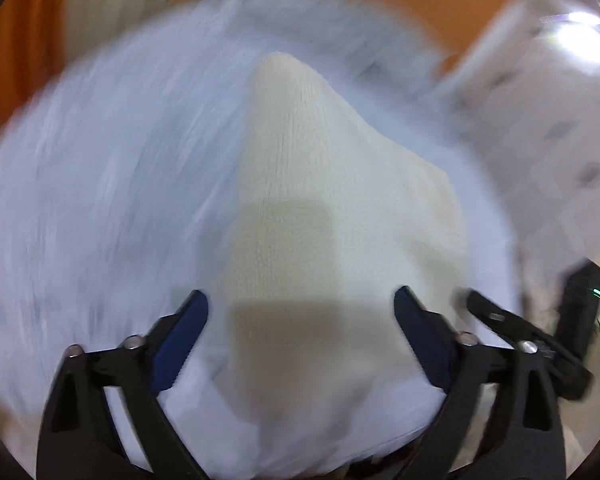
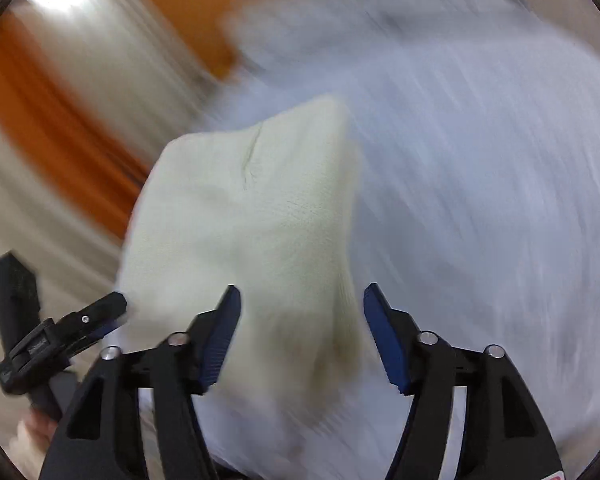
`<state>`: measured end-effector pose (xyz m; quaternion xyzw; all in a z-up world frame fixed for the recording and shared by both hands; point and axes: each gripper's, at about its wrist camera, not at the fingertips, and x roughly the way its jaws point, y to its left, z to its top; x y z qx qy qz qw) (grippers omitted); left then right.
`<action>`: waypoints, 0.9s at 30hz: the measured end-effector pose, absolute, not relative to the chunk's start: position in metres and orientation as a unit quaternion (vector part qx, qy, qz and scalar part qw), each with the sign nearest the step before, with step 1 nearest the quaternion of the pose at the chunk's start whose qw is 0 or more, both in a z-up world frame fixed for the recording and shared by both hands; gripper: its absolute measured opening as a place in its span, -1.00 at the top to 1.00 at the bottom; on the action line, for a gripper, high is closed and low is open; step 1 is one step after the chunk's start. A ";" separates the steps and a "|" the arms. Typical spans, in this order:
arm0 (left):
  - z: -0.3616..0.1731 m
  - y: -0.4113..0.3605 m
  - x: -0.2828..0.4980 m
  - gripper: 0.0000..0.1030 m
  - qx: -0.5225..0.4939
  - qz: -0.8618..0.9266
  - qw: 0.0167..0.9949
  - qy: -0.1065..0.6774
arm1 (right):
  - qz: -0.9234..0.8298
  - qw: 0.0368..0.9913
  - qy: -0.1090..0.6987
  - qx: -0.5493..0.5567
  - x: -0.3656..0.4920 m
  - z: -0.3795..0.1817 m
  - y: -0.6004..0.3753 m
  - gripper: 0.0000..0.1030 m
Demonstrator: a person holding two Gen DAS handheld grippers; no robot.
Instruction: Fold small clothes
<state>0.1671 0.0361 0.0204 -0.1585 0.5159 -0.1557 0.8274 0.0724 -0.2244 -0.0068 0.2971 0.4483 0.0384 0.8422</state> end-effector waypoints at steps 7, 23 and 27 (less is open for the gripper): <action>0.001 0.061 0.150 -0.84 -0.254 -0.154 0.812 0.502 | 0.022 0.847 0.448 0.284 0.088 -0.001 -0.236 -0.41; -0.023 0.006 0.193 -0.72 -0.129 -0.126 0.815 0.550 | -0.031 0.834 0.504 0.224 0.131 -0.025 -0.206 -0.39; 0.014 -0.006 0.180 -0.73 -0.064 -0.114 0.845 0.519 | -0.050 0.865 0.468 0.175 0.107 0.018 -0.197 -0.41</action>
